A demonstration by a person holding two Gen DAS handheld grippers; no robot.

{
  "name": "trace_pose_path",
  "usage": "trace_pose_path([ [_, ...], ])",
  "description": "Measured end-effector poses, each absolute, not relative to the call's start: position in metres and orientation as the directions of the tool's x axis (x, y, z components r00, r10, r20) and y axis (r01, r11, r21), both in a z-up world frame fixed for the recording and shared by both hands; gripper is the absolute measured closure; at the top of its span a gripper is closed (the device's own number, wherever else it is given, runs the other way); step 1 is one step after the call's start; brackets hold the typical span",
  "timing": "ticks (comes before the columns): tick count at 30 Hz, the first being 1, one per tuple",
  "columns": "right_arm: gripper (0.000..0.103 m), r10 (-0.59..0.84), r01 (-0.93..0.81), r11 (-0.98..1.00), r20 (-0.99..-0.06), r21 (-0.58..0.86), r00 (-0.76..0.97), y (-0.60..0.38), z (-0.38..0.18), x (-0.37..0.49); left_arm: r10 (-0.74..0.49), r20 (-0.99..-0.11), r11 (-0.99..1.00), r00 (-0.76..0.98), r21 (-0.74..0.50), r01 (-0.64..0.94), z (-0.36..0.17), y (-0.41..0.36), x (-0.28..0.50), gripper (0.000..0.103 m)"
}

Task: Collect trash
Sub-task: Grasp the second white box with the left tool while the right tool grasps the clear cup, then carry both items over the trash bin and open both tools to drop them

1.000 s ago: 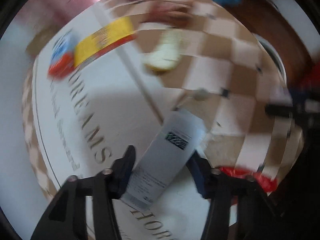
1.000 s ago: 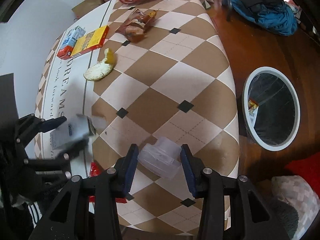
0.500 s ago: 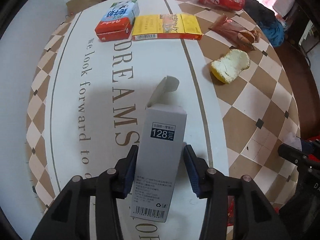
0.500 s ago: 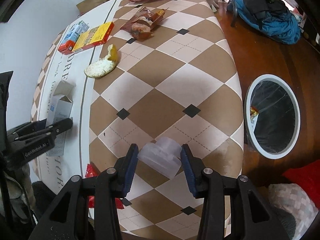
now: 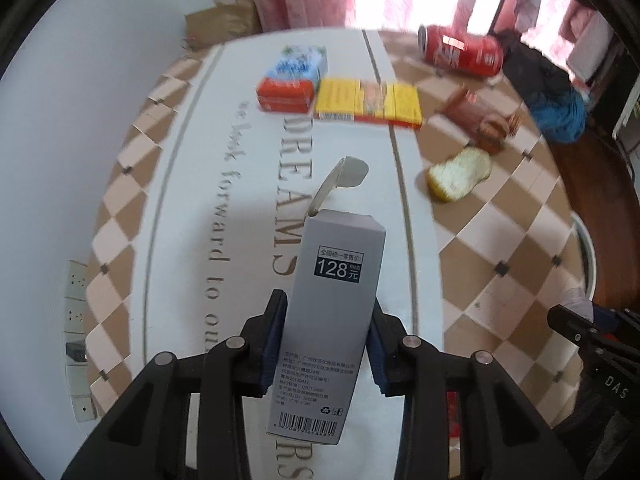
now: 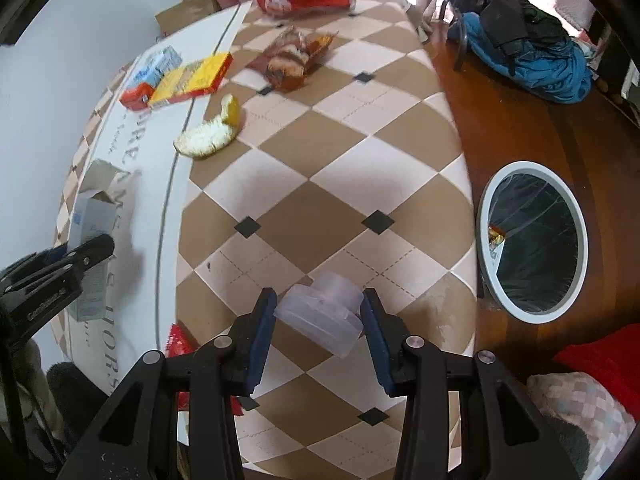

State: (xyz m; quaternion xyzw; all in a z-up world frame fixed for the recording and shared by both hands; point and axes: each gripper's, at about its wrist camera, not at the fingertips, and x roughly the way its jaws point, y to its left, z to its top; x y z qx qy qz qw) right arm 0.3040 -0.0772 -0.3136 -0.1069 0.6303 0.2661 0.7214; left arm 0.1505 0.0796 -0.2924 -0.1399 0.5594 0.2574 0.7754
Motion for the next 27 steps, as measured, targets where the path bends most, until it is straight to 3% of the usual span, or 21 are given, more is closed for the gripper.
trace_pose_path([
  [10,0.058,0.334,-0.468,0.86,-0.918,0.203,0.215,-0.116,-0.231,0.318,0.279,-0.862,0.837,0.424,0.001,-0.548,-0.197,0.05,0.176,0.07],
  [17,0.058,0.369,-0.393,0.89,-0.874,0.233,0.318,-0.176,-0.172,0.355,0.215,-0.804,0.894,0.554,-0.067,-0.444,-0.145,-0.003,0.231,0.07],
  [22,0.058,0.328,-0.314,0.926,-0.861,0.211,0.388,-0.237,-0.146,0.397,0.132,-0.787,0.93,0.602,-0.111,-0.35,-0.136,-0.05,0.29,0.07],
  [27,0.058,0.256,-0.233,0.957,-0.878,0.172,0.404,-0.295,-0.156,0.432,-0.033,-0.822,0.937,0.569,-0.224,-0.27,-0.169,-0.092,0.355,0.07],
])
